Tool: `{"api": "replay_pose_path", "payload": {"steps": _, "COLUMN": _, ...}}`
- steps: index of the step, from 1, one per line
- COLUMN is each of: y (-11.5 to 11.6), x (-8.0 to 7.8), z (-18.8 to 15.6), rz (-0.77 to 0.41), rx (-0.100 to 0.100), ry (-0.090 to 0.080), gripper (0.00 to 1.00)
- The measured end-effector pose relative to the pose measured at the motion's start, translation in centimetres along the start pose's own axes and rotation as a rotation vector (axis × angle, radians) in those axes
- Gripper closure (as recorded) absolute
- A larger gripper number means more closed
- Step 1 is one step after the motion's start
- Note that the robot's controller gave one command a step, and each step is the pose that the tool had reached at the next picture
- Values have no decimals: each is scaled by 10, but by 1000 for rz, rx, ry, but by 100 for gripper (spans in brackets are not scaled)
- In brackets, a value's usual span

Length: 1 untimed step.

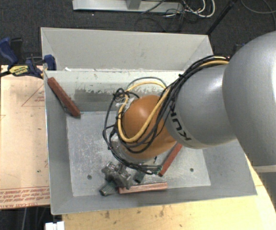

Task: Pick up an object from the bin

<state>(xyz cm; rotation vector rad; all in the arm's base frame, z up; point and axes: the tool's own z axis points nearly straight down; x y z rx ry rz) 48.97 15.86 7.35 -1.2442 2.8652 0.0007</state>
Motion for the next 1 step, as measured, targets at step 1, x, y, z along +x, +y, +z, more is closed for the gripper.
{"api": "replay_pose_path", "payload": {"steps": 1, "y": 19, "x": -41, "z": -138, "rz": -90, "rx": -8, "ry": 12, "gripper": 100}}
